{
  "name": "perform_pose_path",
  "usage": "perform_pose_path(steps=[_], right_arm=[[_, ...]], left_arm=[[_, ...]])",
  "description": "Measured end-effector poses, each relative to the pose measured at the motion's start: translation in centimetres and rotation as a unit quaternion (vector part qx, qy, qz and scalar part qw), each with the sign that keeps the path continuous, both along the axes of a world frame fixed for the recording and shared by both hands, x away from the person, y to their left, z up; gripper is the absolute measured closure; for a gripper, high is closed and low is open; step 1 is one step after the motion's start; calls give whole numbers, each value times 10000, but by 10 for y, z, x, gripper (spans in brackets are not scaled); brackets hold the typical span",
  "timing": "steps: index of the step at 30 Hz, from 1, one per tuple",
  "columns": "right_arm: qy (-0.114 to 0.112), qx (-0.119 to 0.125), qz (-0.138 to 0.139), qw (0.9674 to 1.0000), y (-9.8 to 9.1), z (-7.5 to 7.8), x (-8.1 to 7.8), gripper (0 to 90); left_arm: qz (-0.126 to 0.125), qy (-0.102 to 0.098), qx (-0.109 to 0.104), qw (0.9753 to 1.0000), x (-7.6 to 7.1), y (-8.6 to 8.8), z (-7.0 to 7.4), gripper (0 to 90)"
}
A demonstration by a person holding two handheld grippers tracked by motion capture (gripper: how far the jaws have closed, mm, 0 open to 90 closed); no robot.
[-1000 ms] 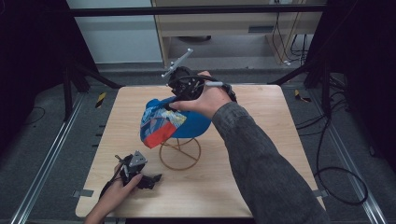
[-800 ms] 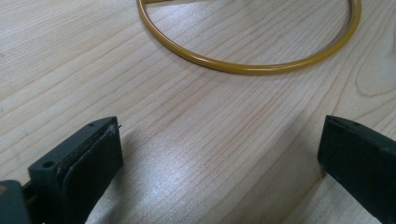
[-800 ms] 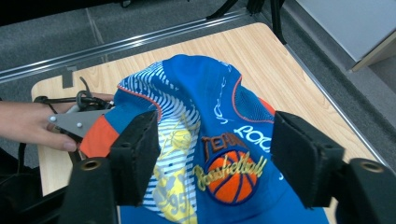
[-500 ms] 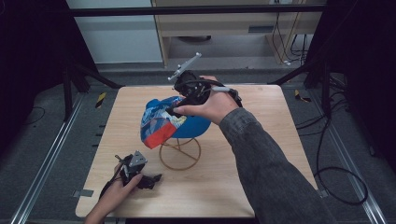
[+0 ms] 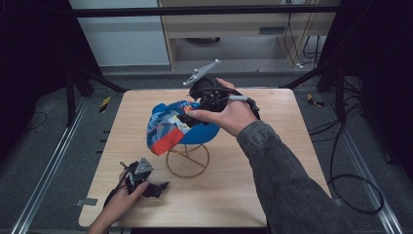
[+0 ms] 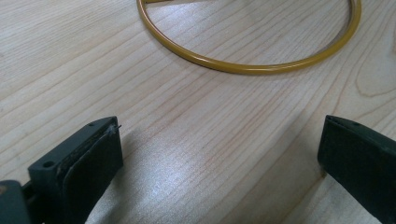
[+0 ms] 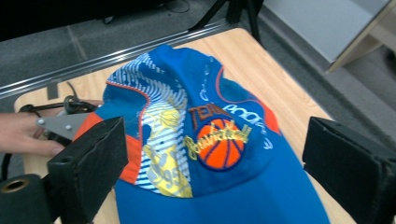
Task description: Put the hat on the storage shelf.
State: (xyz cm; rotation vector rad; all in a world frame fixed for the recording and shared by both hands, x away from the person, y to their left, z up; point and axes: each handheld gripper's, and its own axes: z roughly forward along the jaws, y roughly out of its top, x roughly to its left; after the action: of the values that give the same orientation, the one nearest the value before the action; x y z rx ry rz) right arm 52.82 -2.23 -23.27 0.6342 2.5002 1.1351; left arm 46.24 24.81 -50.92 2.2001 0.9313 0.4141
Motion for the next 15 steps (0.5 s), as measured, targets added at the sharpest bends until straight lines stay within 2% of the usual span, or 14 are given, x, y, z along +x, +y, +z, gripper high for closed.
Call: perform_pose_path(steps=[5, 15], right_arm=[[-46, 72, 30, 10000, -10, 1, -4, 56], [-108, 241, -118, 9996, -32, -2, -7, 58]], left_arm=[[1, 6, -6, 10000, 0, 0, 0, 0], [-2, 9, -6, 10000, 0, 0, 0, 0]])
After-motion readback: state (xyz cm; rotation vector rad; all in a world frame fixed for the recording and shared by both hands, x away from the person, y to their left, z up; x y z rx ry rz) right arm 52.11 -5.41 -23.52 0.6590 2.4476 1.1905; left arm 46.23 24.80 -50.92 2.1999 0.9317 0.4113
